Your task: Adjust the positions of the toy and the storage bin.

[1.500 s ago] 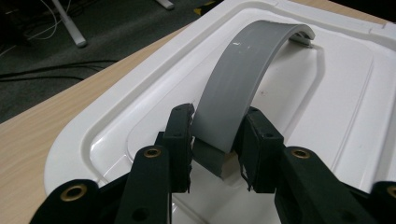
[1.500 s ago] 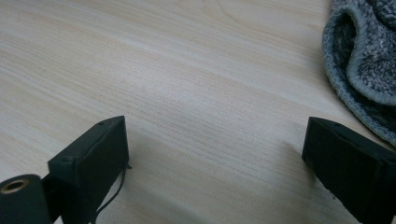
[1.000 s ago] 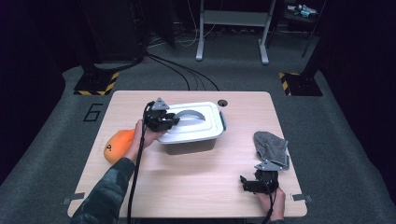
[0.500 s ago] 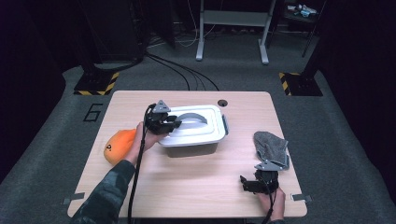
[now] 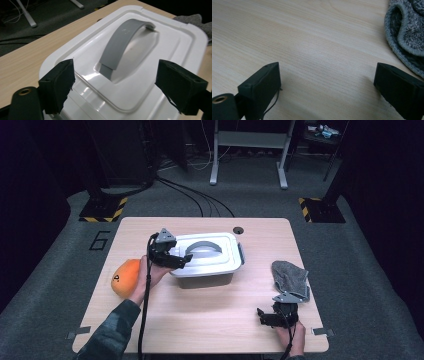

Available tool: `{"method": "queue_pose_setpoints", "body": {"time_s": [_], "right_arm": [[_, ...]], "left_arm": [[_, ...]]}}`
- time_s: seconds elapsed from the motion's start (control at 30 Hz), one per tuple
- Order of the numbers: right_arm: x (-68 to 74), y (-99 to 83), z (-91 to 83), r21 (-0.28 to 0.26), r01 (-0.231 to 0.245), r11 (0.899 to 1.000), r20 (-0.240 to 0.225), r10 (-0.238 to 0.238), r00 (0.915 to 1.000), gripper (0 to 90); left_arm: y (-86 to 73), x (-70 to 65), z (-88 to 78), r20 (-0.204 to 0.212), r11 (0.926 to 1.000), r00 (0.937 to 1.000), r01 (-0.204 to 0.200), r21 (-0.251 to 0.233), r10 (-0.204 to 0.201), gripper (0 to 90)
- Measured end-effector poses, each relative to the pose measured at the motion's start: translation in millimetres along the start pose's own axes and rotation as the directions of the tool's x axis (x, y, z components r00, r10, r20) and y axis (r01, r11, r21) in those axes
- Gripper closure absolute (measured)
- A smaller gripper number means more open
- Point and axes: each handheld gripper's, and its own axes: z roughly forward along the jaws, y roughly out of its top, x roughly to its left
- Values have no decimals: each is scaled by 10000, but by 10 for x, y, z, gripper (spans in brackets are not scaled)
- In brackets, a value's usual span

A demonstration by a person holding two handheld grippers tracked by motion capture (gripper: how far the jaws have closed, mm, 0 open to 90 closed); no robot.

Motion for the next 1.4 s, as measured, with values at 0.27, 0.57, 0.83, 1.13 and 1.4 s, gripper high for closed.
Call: {"method": "queue_pose_setpoints", "body": {"time_s": [0.27,0.57,0.83,1.13,1.4], "right_arm": [[-2,1,1,5,7,10000,-7,-7,10000,64],[11,13,-1,113,-168,9998,13,168,9999,57],[-4,26,-13,204,-12,9998,-102,14,9999,37],[-14,215,-189,-299,-189,9994,-441,175,9989,48],[8,608,-282,-750,-69,9972,-748,13,9972,75]], "left_arm": [[-159,-238,-199,89,9988,9990,-442,-191,444,116],[-537,-604,-290,408,9946,9938,-1032,-78,1035,111],[-857,-947,-351,154,9799,9799,-1986,-174,1989,104],[-1265,-951,-251,673,9894,9887,-1371,467,1339,104],[-1675,-736,-88,390,9896,9982,-508,1349,459,105]]}}
